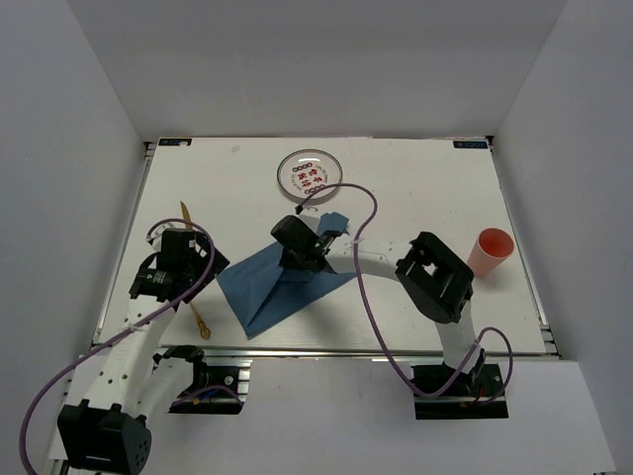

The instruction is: Set the dinner table for one person

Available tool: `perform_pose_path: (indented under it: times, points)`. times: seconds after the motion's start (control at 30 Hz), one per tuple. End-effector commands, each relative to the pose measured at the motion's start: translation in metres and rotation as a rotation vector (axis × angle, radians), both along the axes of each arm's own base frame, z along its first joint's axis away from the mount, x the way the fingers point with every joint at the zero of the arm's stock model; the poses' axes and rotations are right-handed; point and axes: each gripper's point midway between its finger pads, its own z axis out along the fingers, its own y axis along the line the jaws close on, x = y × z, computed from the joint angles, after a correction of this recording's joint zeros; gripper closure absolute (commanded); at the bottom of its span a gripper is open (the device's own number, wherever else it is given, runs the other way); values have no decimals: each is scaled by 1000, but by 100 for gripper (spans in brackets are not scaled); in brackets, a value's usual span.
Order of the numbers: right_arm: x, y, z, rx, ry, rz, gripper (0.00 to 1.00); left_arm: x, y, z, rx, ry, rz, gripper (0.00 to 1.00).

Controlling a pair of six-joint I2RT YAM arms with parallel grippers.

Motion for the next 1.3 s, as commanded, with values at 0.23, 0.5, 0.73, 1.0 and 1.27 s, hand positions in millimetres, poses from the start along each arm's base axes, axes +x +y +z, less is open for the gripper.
perform_pose_path:
  times: [0.23, 0.5, 0.73, 1.0, 1.27]
  points:
    - [-1, -28, 85, 228, -195, -71, 100, 10, -11, -72, -39, 136, 4, 18]
    - [-17, -36, 89, 281, -209, -29, 100, 20, -11, -94, -31, 178, 24, 28]
    - [-26, -43, 96, 307, -227, -17, 100, 22, -9, -113, -16, 224, 26, 50]
    - [-32, -45, 111, 364, -244, 1, 100, 20, -10, -131, -3, 289, 8, 100]
    - [-18, -68, 155, 395, -345, -32, 100, 54, -28, -61, -73, 101, -78, 100]
